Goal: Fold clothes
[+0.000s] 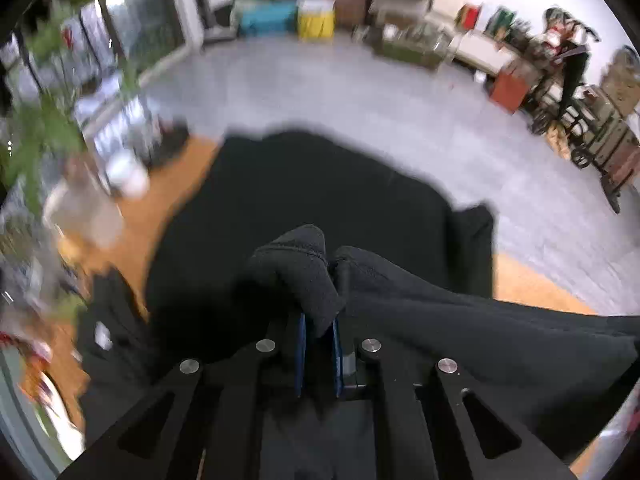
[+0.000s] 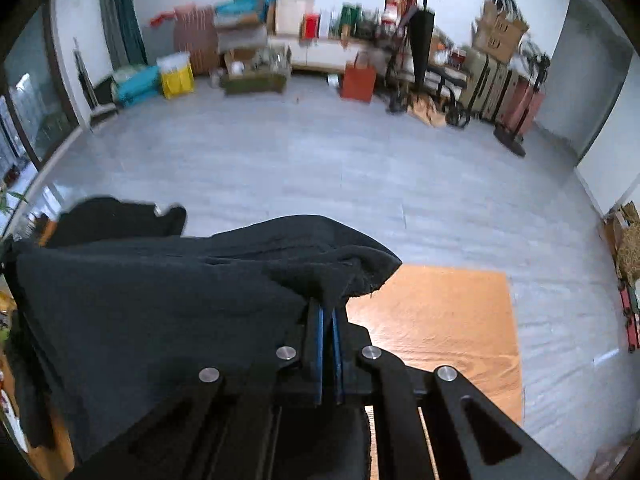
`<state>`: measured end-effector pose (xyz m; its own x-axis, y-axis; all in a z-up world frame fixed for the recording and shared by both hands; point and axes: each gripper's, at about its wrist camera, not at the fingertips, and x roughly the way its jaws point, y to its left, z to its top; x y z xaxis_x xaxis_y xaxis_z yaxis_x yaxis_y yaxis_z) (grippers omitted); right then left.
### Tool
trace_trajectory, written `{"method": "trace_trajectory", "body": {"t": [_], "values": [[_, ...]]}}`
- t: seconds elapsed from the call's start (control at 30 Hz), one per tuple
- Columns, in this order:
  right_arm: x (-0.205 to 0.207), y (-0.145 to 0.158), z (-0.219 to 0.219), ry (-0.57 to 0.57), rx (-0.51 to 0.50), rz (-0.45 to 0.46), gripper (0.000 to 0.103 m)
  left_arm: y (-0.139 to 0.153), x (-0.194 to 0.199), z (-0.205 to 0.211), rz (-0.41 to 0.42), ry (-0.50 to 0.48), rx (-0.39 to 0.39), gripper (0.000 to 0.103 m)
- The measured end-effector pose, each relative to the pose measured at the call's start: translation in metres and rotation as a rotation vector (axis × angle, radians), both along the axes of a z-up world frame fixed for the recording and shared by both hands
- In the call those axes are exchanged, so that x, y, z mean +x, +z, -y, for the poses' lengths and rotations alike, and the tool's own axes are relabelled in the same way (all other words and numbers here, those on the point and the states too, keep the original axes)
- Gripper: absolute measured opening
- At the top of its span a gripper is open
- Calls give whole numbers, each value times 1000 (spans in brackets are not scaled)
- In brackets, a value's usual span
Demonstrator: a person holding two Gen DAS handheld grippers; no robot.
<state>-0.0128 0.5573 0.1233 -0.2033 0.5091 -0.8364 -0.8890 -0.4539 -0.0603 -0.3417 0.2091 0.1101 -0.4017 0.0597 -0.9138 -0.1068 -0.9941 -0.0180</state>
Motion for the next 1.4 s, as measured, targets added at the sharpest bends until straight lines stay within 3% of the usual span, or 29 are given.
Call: {"method": "trace_trajectory", "body": {"t": [0.07,0.13,0.2,0.23,0.27,0.3,0.33,0.37,0.4,0.43,0.47,0.57,0.6,0.73,0.83,0.97,1.17,1.33,1.4], "values": [[6,-15,0,-2,-34,-11,5,-24,6,5,13,-15,2,11],[12,-29,-1,-4,-69,-22,7,-49,10,15,61,-25,55,15],[18,-44,-1,-6,-103,-34,37,-51,11,30,117,-22,140,21],[21,-51,-1,-6,-120,-39,57,-50,12,40,145,-15,202,29],[24,-59,-1,-7,-137,-45,67,-38,17,56,159,1,315,34],[27,-66,-1,-8,-154,-50,68,-26,22,72,171,17,427,45],[30,-73,-2,-9,-171,-56,68,-16,29,83,167,14,491,61],[33,-81,-2,-10,-189,-61,69,-3,42,97,153,5,541,70],[36,-88,-2,-11,-206,-67,69,12,65,112,125,-14,538,80],[44,-90,24,48,-205,-52,71,18,86,119,110,-43,482,80],[53,-92,53,115,-202,-34,75,20,110,122,107,-85,378,80],[82,-112,152,299,-220,12,77,-5,177,127,135,-166,126,80],[92,-121,180,331,-248,15,76,-26,206,132,189,-184,93,79],[127,-147,265,391,-353,10,75,-81,273,138,365,-209,124,78],[149,-154,297,359,-397,-28,75,-96,313,131,380,-225,104,78],[170,-152,317,301,-427,-90,75,-98,349,124,364,-239,64,76],[191,-151,332,241,-389,-19,75,-83,390,136,318,-257,25,76],[212,-131,343,262,-408,-164,74,-73,420,146,356,-256,56,76],[205,-129,347,304,-403,-156,74,-76,420,140,362,-219,62,75]]}}
